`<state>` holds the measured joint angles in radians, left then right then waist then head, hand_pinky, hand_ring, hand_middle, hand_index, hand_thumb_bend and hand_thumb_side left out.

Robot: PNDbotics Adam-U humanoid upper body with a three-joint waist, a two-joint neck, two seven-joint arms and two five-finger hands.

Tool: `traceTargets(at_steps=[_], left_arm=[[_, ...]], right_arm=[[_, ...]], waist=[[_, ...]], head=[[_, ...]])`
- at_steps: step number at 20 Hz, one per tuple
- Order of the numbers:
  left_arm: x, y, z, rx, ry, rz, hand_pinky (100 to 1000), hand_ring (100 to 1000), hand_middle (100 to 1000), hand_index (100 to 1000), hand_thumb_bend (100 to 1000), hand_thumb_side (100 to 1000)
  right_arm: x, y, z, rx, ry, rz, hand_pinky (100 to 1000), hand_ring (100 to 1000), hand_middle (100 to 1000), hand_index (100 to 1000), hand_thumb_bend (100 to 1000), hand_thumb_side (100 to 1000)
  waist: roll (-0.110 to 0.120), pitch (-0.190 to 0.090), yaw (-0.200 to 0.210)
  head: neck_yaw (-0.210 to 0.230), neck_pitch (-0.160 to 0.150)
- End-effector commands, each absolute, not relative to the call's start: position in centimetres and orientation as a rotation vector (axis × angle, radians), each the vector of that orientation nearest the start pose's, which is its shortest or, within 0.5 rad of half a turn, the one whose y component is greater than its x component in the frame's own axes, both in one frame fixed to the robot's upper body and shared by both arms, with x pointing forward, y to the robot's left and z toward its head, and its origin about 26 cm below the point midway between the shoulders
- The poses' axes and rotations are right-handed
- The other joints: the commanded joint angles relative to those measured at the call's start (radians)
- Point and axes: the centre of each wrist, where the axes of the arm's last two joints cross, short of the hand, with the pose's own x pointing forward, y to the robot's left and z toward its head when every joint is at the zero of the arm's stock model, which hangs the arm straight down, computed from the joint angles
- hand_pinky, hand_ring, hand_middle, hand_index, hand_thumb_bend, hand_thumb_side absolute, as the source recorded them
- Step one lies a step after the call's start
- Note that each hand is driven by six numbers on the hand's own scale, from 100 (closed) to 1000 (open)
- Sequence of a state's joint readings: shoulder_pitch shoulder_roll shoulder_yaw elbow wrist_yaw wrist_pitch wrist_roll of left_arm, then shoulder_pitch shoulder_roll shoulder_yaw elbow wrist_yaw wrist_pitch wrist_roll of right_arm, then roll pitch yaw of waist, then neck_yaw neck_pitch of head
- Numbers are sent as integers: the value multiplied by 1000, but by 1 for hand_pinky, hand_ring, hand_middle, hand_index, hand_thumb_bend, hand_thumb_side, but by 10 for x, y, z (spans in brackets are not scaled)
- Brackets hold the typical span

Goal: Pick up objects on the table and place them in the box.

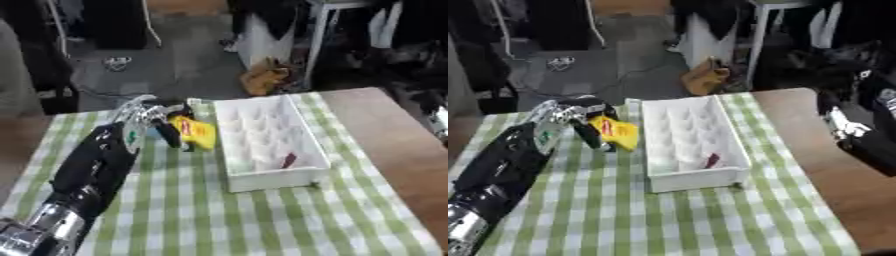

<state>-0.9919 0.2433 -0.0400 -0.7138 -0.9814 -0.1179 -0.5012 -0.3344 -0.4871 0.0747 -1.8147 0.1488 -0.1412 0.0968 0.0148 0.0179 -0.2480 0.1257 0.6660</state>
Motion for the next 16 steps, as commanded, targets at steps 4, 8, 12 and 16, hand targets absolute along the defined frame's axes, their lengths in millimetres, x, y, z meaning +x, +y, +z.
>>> traceTargets(at_steps=[4,8,12,16], left_arm=[[498,198,158,612,-1336,-1426,488,314,295,521,100,160],[492,150,139,613,-1351,-1463,498,348,332,541,100,147],[484,112,125,636,-1380,-1500,507,379,364,568,100,206],[477,91,120,653,-1442,-1504,584,508,501,676,282,591]], right_arm=[[329,-283,188,-349,-2191,809,739,777,776,954,234,539],[329,-279,189,-327,-2197,816,739,778,776,954,231,540],[330,-276,188,-307,-2198,823,739,778,776,955,230,540],[330,-276,188,-302,-2198,825,739,778,775,955,229,539]], waist=[[5,-17,-13],[4,-18,-41],[6,-20,-64],[8,-23,-79]], head=[[6,-13],[17,-12],[26,-11],[31,-13]])
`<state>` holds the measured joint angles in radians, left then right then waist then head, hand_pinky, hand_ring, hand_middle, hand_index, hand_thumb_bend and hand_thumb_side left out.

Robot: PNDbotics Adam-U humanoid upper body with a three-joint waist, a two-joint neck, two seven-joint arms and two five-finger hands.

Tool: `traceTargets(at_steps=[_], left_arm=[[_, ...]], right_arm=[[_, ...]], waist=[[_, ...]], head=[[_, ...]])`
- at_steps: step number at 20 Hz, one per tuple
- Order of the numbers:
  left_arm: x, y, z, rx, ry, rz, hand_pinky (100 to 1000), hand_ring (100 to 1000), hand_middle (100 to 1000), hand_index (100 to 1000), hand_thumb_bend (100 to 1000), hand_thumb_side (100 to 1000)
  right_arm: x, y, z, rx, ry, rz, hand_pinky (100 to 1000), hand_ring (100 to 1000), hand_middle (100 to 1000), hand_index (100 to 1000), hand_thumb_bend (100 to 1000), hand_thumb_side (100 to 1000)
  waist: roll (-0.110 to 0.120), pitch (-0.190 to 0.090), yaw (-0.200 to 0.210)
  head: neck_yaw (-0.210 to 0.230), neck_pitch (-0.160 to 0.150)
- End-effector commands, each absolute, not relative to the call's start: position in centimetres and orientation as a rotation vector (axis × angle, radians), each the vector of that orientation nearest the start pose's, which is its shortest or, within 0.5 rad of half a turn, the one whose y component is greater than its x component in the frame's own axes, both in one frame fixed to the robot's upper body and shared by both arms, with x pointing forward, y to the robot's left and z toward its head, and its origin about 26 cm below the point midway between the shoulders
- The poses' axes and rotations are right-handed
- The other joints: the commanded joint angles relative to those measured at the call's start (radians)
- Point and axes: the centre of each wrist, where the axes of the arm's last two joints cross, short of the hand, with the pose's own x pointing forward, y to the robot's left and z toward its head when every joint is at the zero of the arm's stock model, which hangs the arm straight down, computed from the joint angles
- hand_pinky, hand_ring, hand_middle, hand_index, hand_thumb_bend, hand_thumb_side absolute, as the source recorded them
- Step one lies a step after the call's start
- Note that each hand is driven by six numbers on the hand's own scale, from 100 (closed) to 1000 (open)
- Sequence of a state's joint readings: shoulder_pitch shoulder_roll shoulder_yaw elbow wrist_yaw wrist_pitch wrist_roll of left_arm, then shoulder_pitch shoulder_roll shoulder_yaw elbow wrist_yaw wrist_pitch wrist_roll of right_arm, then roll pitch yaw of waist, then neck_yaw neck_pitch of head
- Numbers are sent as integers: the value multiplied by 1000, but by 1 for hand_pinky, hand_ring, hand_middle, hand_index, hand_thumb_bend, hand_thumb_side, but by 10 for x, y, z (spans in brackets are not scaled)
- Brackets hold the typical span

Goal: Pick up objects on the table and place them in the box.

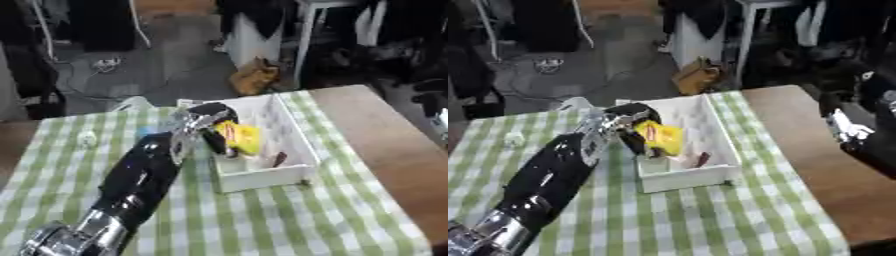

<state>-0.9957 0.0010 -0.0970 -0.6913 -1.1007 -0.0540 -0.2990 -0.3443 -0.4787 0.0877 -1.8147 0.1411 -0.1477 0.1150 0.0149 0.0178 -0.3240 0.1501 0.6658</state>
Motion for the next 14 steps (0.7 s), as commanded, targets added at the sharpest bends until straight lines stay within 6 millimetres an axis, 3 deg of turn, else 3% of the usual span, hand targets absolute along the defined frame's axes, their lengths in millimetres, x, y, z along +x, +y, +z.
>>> traceTargets(at_steps=[1,2,3,4,5,6,8,11,14], left_arm=[[475,88,119,660,-1457,-1503,584,508,501,676,282,591],[474,85,118,664,-1474,-1505,730,749,741,822,585,855],[473,84,116,668,-1492,-1507,730,749,741,822,585,855],[473,84,115,673,-1502,-1508,794,835,824,868,661,905],[473,84,114,680,-1509,-1507,794,835,824,868,661,905],[473,85,113,692,-1508,-1510,884,941,927,918,721,952],[473,87,112,741,-1490,-1528,909,964,953,933,750,950],[474,91,109,801,-1430,-1577,929,981,972,943,771,932],[476,100,109,841,-1410,-1574,898,940,926,914,708,917]], right_arm=[[330,-276,188,-301,-2198,824,739,778,775,955,229,539],[330,-276,188,-300,-2197,824,739,778,775,955,228,540],[330,-276,187,-299,-2196,824,739,778,775,955,228,540],[330,-276,187,-300,-2196,824,739,778,775,955,228,540],[330,-276,187,-300,-2195,823,739,778,775,955,228,540],[330,-276,187,-300,-2195,822,739,778,775,955,227,540],[330,-276,187,-301,-2194,820,739,778,775,955,227,540],[330,-277,186,-303,-2192,820,740,776,775,955,226,541],[329,-278,185,-307,-2190,816,740,776,775,955,224,541]], waist=[[9,-23,-5],[9,-24,-7],[10,-24,-8],[10,-25,-9],[10,-25,-9],[10,-26,-9],[10,-26,-8],[7,-26,-4],[2,-25,3]], head=[[7,-14],[8,-15],[8,-15],[8,-16],[7,-17],[7,-18],[7,-19],[7,-18],[2,-15]])
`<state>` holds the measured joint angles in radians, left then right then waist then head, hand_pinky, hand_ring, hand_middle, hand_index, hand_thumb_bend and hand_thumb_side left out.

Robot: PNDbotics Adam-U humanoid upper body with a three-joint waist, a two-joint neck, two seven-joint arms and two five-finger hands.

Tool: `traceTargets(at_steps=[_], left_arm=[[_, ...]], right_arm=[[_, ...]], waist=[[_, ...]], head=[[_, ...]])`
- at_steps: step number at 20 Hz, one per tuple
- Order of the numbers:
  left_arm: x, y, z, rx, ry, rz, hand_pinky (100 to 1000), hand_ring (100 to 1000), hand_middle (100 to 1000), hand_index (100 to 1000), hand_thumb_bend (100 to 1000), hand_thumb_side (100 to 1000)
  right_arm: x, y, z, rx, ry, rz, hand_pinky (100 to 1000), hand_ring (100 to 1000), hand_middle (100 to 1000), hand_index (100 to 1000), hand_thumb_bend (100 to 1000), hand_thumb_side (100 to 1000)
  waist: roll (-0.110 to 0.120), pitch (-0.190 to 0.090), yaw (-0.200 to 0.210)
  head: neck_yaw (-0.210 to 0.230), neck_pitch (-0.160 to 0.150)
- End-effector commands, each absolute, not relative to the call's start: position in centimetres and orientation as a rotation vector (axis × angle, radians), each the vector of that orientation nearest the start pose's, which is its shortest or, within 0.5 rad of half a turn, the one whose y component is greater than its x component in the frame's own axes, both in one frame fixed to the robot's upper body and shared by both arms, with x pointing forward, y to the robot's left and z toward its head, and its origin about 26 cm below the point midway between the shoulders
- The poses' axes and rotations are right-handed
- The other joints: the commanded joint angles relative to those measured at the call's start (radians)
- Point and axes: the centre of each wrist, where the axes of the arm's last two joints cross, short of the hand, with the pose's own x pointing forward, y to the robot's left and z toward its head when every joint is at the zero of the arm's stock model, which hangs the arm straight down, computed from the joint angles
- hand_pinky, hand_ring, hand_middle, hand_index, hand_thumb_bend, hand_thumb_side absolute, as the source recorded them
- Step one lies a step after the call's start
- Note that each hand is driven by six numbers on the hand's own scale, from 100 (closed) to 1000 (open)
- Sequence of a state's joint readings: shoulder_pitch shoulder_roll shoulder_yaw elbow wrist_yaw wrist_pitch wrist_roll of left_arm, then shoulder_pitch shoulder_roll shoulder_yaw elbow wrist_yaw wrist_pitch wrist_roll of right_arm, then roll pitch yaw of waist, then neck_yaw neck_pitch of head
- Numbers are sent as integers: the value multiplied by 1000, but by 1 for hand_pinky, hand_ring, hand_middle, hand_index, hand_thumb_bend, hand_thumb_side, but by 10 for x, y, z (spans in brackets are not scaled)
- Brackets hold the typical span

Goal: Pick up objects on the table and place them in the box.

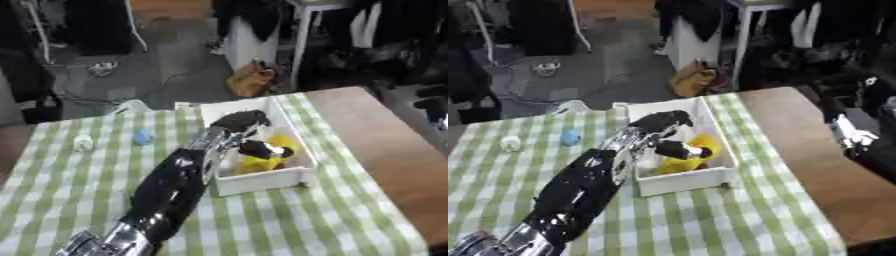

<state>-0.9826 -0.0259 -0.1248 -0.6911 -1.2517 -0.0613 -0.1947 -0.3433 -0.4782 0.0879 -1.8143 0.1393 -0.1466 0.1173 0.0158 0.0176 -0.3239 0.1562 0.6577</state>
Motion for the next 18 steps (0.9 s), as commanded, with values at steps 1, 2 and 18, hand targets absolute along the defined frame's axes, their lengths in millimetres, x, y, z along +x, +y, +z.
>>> traceTargets(at_steps=[1,2,18], left_arm=[[477,106,112,856,-1423,-1556,898,940,926,914,708,917],[478,111,116,870,-1443,-1534,853,901,885,886,684,901],[392,284,166,692,-2066,-336,753,817,789,805,438,917]], right_arm=[[329,-279,185,-312,-2188,813,740,776,775,955,224,541],[329,-280,185,-314,-2188,811,740,776,775,955,224,541],[328,-292,183,-381,-2166,796,741,782,777,955,216,542]], waist=[[0,-24,8],[-1,-24,13],[-2,-8,131]], head=[[-6,-5],[-9,-5],[-63,75]])
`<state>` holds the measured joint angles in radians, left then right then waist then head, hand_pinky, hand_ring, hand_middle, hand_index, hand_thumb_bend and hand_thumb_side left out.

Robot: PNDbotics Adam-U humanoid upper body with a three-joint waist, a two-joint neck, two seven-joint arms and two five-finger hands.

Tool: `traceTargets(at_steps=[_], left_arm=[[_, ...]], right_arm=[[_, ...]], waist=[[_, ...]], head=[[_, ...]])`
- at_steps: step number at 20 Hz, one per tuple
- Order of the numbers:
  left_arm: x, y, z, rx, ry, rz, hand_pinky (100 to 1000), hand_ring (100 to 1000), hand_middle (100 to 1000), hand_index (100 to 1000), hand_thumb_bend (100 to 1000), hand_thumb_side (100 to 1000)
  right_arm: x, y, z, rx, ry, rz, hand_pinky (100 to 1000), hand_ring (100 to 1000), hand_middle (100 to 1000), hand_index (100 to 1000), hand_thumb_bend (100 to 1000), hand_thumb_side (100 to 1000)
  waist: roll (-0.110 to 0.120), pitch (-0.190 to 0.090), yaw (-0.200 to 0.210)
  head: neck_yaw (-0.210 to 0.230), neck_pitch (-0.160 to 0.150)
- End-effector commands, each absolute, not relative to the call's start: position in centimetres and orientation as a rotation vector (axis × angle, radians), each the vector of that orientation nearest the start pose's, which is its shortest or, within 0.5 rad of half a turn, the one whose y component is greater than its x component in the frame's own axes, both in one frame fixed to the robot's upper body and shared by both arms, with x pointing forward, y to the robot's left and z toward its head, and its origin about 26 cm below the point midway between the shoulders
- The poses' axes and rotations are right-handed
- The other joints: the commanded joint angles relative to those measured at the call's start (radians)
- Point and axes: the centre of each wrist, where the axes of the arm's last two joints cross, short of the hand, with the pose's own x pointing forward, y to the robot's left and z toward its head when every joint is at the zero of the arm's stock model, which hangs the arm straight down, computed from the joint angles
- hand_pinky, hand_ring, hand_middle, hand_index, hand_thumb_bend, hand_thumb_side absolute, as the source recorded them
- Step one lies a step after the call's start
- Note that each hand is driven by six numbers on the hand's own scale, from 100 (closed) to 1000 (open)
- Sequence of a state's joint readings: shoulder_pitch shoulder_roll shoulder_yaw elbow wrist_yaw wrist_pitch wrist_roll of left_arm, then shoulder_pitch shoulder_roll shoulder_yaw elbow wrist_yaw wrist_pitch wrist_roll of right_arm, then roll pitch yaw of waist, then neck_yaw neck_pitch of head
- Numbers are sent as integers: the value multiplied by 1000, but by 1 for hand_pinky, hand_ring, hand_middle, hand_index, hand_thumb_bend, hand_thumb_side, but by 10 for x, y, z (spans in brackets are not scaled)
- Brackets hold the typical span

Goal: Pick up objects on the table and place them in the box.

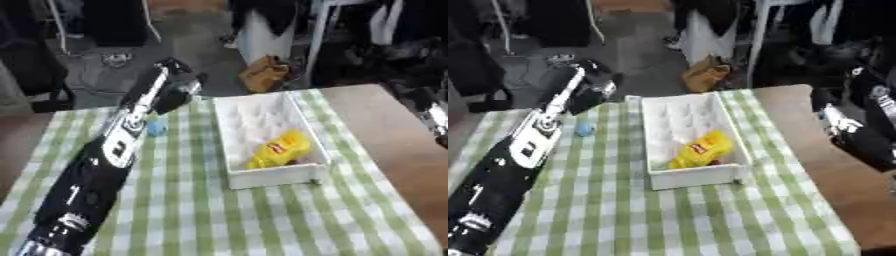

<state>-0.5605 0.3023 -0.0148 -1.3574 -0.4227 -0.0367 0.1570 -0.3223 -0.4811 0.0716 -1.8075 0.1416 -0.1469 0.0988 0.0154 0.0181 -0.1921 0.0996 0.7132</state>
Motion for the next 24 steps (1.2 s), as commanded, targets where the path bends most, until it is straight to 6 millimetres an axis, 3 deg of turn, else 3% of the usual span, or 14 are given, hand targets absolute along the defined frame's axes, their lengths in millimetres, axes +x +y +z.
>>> traceTargets(at_steps=[1,8,11,16,20,24], left_arm=[[385,288,166,692,-2070,-305,757,820,790,807,435,922],[365,289,175,680,-2139,-202,766,827,796,811,385,942],[364,280,186,661,-2192,-197,767,825,794,810,384,934],[360,272,197,638,-2241,-189,766,822,788,810,377,931],[356,266,201,612,-2267,-176,764,819,778,804,372,930],[353,263,201,598,-2273,-175,763,813,766,799,366,930]], right_arm=[[328,-293,183,-386,-2165,795,741,783,777,954,215,542],[328,-294,187,-407,-2189,778,740,795,786,951,191,547],[330,-295,198,-450,-2226,744,739,797,787,947,184,549],[330,-294,207,-486,-2257,729,735,797,785,947,179,550],[329,-292,211,-504,-2271,722,734,795,782,947,174,551],[329,-292,213,-511,-2276,723,733,794,781,947,173,551]], waist=[[0,-7,7],[8,19,66],[11,86,122],[16,159,166],[26,195,156],[33,212,146]], head=[[-8,28],[1,52],[2,31],[6,21],[-4,23],[-10,23]])
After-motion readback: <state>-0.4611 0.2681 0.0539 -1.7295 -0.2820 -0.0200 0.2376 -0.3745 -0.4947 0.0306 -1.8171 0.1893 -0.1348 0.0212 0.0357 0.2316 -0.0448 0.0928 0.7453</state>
